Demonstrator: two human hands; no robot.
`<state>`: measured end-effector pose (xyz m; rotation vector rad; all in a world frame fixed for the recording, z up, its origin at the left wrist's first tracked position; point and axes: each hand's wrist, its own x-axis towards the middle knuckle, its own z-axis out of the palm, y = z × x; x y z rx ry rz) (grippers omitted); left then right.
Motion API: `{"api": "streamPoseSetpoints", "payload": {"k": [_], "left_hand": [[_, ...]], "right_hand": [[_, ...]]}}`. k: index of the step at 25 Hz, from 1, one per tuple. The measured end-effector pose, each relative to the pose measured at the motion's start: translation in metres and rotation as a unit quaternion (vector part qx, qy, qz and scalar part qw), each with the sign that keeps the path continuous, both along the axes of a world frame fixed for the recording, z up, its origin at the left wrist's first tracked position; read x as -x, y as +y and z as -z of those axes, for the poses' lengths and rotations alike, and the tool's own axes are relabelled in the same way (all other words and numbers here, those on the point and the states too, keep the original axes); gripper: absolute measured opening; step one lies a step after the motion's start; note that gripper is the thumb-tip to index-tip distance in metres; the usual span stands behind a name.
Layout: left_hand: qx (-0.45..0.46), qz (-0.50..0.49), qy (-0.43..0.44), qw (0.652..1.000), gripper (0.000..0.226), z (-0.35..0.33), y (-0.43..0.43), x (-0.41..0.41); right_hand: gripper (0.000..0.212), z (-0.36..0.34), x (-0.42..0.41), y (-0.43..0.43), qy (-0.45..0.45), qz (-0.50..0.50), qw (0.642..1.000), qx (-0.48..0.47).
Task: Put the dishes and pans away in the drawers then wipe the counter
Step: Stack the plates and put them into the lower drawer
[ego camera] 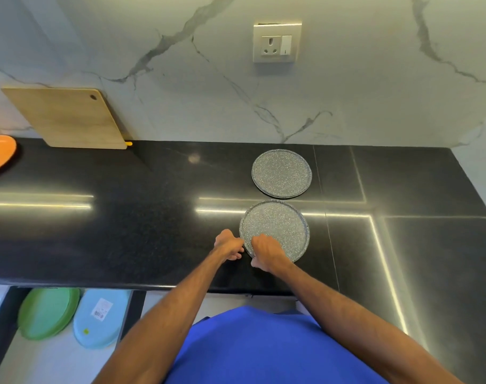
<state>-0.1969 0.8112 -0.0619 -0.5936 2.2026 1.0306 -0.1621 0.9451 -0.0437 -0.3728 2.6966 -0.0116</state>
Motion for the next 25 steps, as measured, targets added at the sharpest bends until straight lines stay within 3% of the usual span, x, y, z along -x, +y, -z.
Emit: {"api": "streamPoseSetpoints", "payload": {"k": [6, 11, 14, 17, 22, 25], "left_hand": [[-0.04, -0.04, -0.016, 0.998, 0.025, 0.005, -0.001, 0.005], [-0.064, -0.11, 0.017, 0.992, 0.021, -0.001, -0.015, 0.019], [-0.047, -0.146, 0.043, 0.987, 0.026, -0.005, -0.038, 0.026], [-0.041, -0.208, 0.063, 0.975, 0.029, -0.007, -0.064, 0.028], [-0.057, -0.285, 0.073, 0.954, 0.028, -0.004, -0.084, 0.028], [-0.052, -0.308, 0.072, 0.947, 0.024, -0.001, -0.088, 0.025]], "right_hand": [[0.021, -0.004, 0.0, -0.005, 0.013, -0.011, 0.999, 0.028], [0.027, -0.014, 0.032, -0.004, -0.014, 0.071, 0.974, 0.214], [0.016, -0.01, 0.071, 0.025, 0.077, 0.192, 0.928, 0.309], [0.03, 0.0, 0.107, 0.065, 0.073, 0.248, 0.935, 0.243], [0.048, 0.017, 0.113, 0.085, 0.039, 0.158, 0.982, 0.096], [0.036, 0.015, 0.099, 0.076, 0.074, 0.135, 0.986, 0.056]]}}
